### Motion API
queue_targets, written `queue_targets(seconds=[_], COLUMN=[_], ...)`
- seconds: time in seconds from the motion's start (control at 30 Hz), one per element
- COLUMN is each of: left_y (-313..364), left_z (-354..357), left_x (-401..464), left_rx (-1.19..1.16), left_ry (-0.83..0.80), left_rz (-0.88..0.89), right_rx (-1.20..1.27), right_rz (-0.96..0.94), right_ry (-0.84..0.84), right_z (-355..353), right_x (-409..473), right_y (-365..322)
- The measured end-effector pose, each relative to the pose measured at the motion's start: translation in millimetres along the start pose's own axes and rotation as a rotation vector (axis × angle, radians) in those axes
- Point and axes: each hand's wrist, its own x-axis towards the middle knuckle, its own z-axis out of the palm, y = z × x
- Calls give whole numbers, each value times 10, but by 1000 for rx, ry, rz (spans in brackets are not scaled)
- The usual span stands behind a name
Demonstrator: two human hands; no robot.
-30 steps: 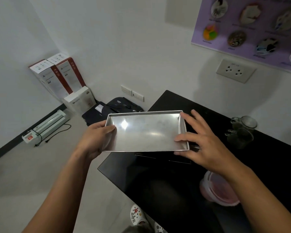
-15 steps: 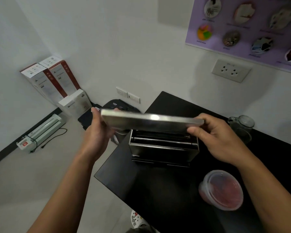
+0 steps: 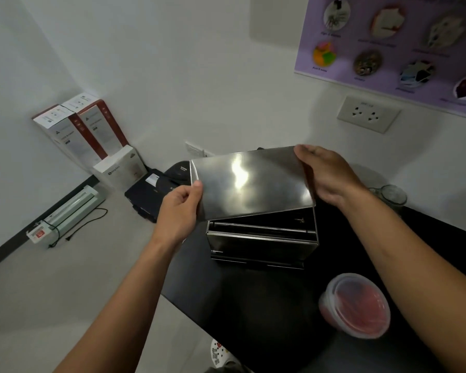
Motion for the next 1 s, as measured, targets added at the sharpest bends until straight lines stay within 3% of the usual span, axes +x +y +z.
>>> queue_targets(seconds=[0.07, 0.13, 0.3, 0.43, 0.73, 1.0], left_y=[-83, -144, -223, -222, -254, -194], left_z=[4, -2, 50, 63, 93, 165], left_x=[72, 133, 188, 215, 224, 255], left_rx=[64, 126, 229, 311, 518, 648], left_ry=[30, 43, 7, 1, -107, -116], left_rz=[-25, -53, -132, -143, -94, -46], right_rx=[179, 155, -405, -693, -615, -553], right_rz=[61, 54, -100, -92, 61, 75], right_ry=[-27, 13, 112, 80, 109, 113], right_z=[5, 4, 85, 71, -117, -253], right_x=[119, 201, 155, 43, -122, -217], right_y=[7, 58, 212, 265, 504, 576])
